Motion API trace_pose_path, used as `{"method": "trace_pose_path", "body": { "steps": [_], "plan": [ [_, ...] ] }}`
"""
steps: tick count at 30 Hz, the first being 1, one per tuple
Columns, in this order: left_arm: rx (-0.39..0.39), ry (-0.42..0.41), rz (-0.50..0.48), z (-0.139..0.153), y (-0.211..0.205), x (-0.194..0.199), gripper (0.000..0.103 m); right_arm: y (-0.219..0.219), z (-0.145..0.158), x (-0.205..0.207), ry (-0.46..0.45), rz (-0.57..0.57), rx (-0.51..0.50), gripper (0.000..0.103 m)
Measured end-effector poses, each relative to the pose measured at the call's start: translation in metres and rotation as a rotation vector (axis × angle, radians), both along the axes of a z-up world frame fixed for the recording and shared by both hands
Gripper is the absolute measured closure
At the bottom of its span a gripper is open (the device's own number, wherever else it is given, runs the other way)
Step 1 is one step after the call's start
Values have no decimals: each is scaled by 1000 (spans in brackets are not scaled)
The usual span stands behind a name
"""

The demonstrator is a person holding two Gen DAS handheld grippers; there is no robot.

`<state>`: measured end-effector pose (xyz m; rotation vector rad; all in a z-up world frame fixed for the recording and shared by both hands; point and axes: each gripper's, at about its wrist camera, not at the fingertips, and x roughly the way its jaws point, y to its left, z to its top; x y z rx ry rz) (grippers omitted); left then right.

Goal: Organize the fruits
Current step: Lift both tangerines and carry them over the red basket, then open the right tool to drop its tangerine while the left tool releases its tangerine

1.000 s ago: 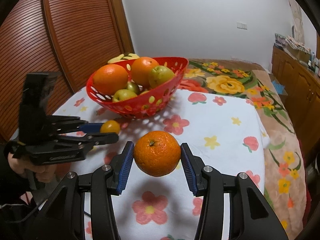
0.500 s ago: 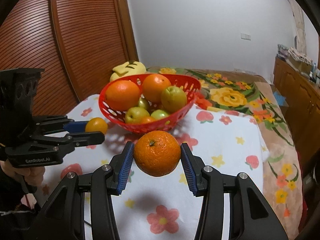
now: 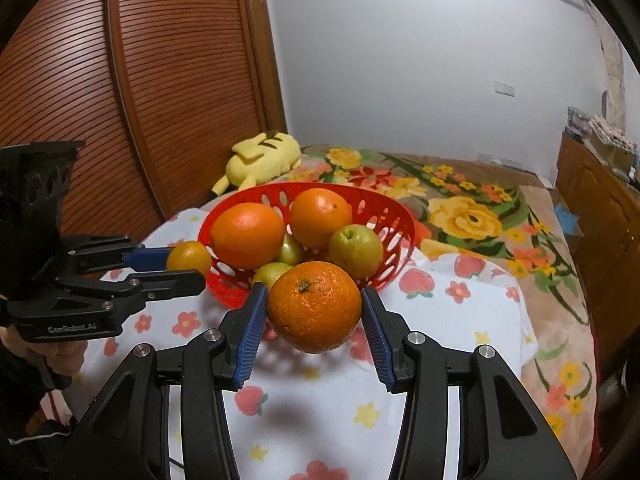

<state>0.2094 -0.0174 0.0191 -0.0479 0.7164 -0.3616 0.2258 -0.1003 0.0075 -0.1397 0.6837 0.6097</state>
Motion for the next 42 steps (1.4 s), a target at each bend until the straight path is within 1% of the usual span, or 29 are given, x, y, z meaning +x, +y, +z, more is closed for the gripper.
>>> {"method": "trace_pose_path", "body": {
  "steps": [10,21,22,24,32,42],
  "plan": [
    [-8,17,0,-3,2,24,74,17,-18,36,55,31,-24,55],
    [-9,35,-14,-9,0,40,74,24,-28,49,78,41,-41,55],
    [-9,38,-16,-10,0,43,74,24,-28,50,79,36,-41,55],
    [-5,43,-15,-12,-1,46,74,20,-26,50,68,22,-19,50],
    [-3,49,-12,-15,-3,59,74,11,-19,51,53,-1,2,50],
    [20,46,-14,-16,-14,74,74,-2,-13,46,51,-19,18,50]
  ]
}}
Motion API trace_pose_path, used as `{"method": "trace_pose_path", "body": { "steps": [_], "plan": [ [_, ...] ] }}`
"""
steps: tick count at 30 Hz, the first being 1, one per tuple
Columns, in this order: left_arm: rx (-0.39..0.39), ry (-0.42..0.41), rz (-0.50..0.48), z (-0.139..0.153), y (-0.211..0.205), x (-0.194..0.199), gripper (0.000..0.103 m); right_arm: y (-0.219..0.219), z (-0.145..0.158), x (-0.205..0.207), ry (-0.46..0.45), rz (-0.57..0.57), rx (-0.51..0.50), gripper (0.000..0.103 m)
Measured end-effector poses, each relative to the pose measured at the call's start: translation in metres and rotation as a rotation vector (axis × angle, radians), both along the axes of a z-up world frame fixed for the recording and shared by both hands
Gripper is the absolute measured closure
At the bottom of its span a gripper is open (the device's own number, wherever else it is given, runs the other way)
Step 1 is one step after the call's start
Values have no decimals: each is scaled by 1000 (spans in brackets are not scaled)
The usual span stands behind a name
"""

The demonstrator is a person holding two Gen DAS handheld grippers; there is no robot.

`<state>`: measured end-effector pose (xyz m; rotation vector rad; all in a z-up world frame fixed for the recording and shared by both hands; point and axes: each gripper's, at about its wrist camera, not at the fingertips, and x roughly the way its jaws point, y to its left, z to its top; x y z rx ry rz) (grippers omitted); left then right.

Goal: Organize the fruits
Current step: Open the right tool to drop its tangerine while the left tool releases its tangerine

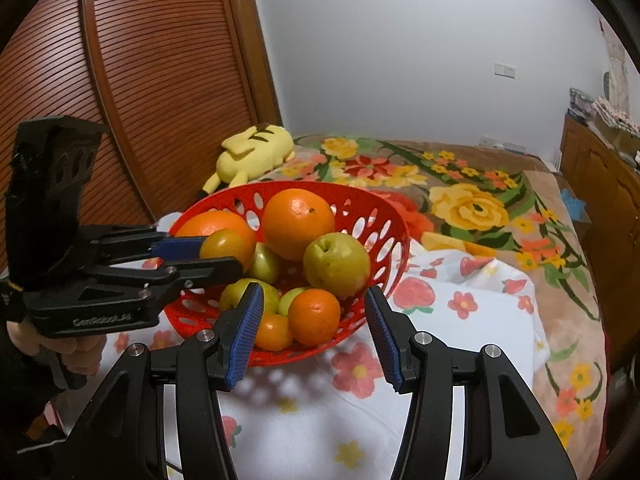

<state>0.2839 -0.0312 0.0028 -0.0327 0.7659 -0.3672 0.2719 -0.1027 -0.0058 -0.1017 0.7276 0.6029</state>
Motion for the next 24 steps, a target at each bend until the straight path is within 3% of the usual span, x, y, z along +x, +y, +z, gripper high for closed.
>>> {"method": "trace_pose_path", "body": {
  "steps": [11,24],
  "plan": [
    [9,-5,24,-3,1,9,71,-4,0,-2,1,-11,9,49],
    [10,-21,56,4,16,-21,62,-2,-2,-19,-24,-59,6,49]
  ]
}}
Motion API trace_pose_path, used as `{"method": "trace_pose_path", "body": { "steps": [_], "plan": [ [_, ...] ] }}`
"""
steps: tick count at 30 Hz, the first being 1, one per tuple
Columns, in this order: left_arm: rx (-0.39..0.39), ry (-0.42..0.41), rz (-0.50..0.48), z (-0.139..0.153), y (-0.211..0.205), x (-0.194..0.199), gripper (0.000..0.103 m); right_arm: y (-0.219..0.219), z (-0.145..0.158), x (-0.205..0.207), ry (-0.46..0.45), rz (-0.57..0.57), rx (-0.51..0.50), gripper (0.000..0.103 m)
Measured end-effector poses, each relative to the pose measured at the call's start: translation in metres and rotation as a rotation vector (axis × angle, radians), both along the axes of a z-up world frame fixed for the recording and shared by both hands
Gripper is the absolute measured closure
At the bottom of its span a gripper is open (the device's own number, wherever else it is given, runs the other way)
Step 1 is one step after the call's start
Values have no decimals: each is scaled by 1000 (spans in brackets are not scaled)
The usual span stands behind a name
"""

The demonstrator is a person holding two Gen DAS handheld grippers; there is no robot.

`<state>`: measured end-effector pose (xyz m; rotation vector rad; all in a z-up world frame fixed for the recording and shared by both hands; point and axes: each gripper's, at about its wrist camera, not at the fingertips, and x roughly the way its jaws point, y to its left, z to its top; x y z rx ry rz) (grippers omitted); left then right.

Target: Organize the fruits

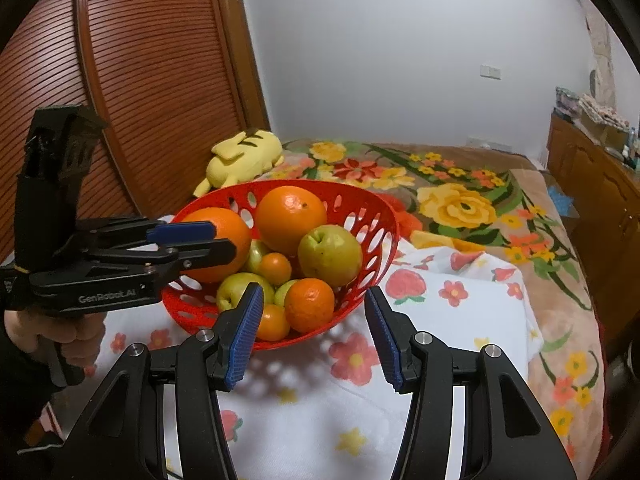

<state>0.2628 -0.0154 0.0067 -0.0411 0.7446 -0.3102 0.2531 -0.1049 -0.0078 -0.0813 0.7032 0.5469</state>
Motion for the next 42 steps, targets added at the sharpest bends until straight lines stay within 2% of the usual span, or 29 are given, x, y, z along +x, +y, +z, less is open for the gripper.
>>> {"method": "trace_pose_path", "body": {
  "steps": [9,16,28,31,36,41,42],
  "plan": [
    [3,-23,24,5,17,-40,60,5,-3,-30,-46,-49,5,45],
    [13,-56,53,8,23,-73,51,10,-7,-53,-71,-71,0,40],
    [13,-140,77,22,33,-128,44,22,-5,-101,-139,-104,-12,39],
    [2,-163,86,27,35,-138,37,25,-1,-108,-159,-106,-11,39],
    [16,-193,94,35,35,-153,33,28,8,-122,-187,-107,0,36],
    [15,-244,129,43,38,-170,10,31,15,-136,-230,-117,-3,30],
    [14,-254,133,45,39,-174,9,30,17,-139,-239,-121,-1,29]
  ]
}}
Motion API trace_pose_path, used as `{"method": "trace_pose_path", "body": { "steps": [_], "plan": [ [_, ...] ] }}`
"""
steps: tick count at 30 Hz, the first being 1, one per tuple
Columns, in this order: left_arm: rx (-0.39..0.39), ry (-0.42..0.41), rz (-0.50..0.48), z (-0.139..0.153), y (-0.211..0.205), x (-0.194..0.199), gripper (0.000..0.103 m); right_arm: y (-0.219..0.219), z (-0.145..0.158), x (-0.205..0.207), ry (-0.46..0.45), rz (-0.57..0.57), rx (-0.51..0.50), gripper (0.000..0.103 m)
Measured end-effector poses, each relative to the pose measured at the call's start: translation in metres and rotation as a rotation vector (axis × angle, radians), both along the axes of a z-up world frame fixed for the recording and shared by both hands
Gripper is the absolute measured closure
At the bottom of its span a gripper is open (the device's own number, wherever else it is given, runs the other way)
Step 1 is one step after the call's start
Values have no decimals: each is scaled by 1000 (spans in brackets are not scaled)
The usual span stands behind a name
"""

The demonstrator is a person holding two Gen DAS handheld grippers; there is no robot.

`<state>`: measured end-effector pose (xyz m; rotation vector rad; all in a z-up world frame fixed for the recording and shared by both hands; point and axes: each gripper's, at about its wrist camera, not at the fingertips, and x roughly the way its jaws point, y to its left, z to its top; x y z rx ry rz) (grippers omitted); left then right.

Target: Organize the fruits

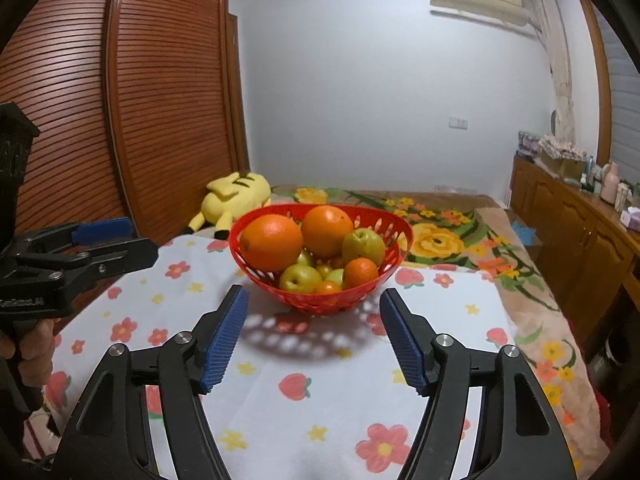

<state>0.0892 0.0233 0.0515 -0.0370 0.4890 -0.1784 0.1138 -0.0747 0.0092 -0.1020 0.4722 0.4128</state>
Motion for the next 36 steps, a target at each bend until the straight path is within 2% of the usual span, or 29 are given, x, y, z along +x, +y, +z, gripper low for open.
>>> {"method": "trace_pose_path", "body": {
  "steps": [5,11,25,36],
  "plan": [
    [18,-54,30,7,2,-21,7,-2,7,-12,-31,-6,23,20],
    [27,-63,59,11,7,-38,7,-2,11,-28,-57,-5,22,15],
    [37,-68,65,8,5,-62,7,-11,16,-53,-115,-67,35,13],
    [25,-37,82,-8,9,-71,7,-12,8,-61,-105,-67,45,13]
  ]
}}
